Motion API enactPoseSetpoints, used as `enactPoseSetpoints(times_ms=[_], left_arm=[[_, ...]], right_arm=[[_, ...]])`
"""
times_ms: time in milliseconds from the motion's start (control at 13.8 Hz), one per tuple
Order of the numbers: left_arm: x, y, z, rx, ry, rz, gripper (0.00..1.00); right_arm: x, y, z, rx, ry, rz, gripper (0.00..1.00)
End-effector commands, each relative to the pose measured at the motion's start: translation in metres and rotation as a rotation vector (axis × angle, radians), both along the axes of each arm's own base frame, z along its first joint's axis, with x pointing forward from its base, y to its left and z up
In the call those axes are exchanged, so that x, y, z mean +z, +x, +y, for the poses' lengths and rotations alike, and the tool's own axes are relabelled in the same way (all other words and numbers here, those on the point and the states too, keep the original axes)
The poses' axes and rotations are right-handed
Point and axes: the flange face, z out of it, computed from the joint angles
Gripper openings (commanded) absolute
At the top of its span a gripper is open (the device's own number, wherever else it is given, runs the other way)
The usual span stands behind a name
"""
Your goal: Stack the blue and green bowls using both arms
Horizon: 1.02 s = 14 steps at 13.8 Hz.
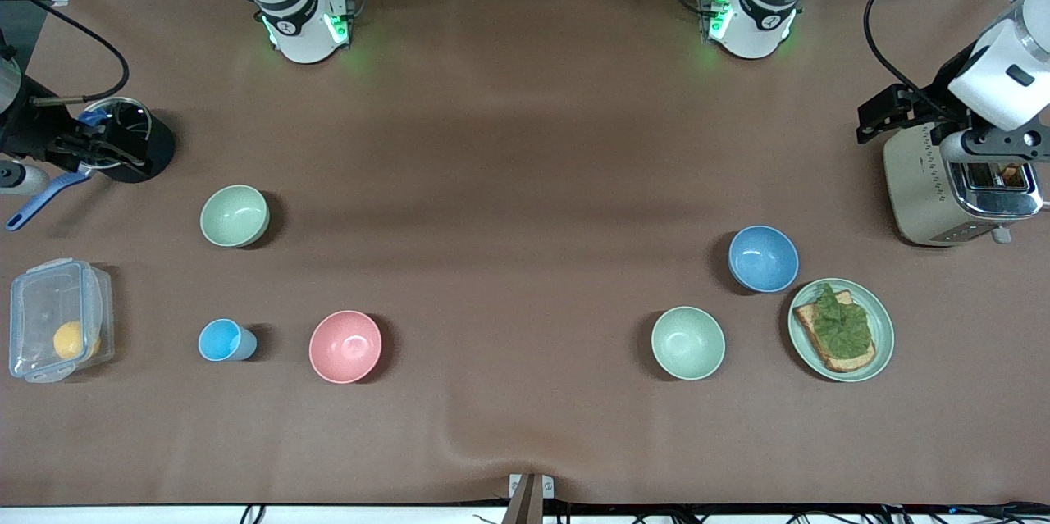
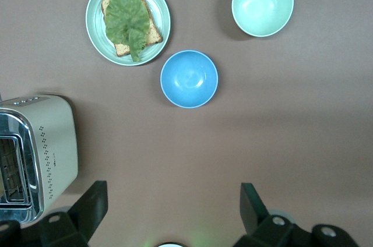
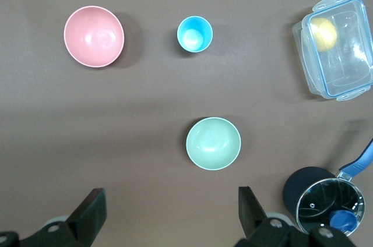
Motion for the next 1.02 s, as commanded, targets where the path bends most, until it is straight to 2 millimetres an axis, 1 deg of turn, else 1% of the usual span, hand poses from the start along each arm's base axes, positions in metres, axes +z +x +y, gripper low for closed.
enactPoseSetpoints(times_ms=[0,73,145,218,290,363,508,581,653,726,798,871,944], left_arm=[[-0.008,0.017,0.012,0.016,0.017,0.003,1.0],[-0.013,0.021,0.021,0.033,0.014,0.009,1.0],[-0.01,0.028,0.03,0.047,0.013,-0.007,1.0],[-0.012,0.034,0.031,0.051,0.01,-0.01,1.0],[-0.014,0.043,0.03,0.052,0.01,-0.021,1.0],[-0.025,0.054,0.031,0.054,0.009,-0.021,1.0],[-0.058,0.076,0.03,0.039,0.023,-0.019,1.0],[-0.075,0.083,0.036,0.04,0.036,0.0,1.0],[-0.081,0.091,0.044,0.05,0.039,-0.026,1.0],[-0.089,0.097,0.043,0.065,0.044,-0.047,1.0],[-0.104,0.105,0.042,0.079,0.048,-0.044,1.0],[-0.111,0.111,0.049,0.115,0.048,-0.059,1.0],[-0.123,0.115,0.062,0.14,0.041,-0.052,1.0]], right_arm=[[-0.001,-0.001,-0.005,-0.012,-0.008,-0.003,1.0],[-0.001,-0.001,-0.006,-0.015,-0.009,-0.002,1.0],[-0.003,-0.001,-0.007,-0.016,-0.008,0.0,1.0],[-0.01,0.003,-0.01,-0.019,-0.008,0.012,1.0],[-0.016,0.006,-0.018,-0.033,-0.007,0.02,1.0],[-0.022,0.013,-0.027,-0.038,-0.005,0.011,1.0],[-0.043,0.023,-0.039,-0.053,0.001,0.035,1.0],[-0.053,0.027,-0.041,-0.055,0.003,0.053,1.0],[-0.061,0.027,-0.043,-0.055,0.003,0.076,1.0],[-0.072,0.025,-0.052,-0.043,0.006,0.109,1.0],[-0.081,0.021,-0.061,0.007,0.015,0.137,1.0],[-0.094,0.019,-0.073,0.057,0.026,0.164,1.0],[-0.112,0.016,-0.09,0.058,0.039,0.192,1.0]])
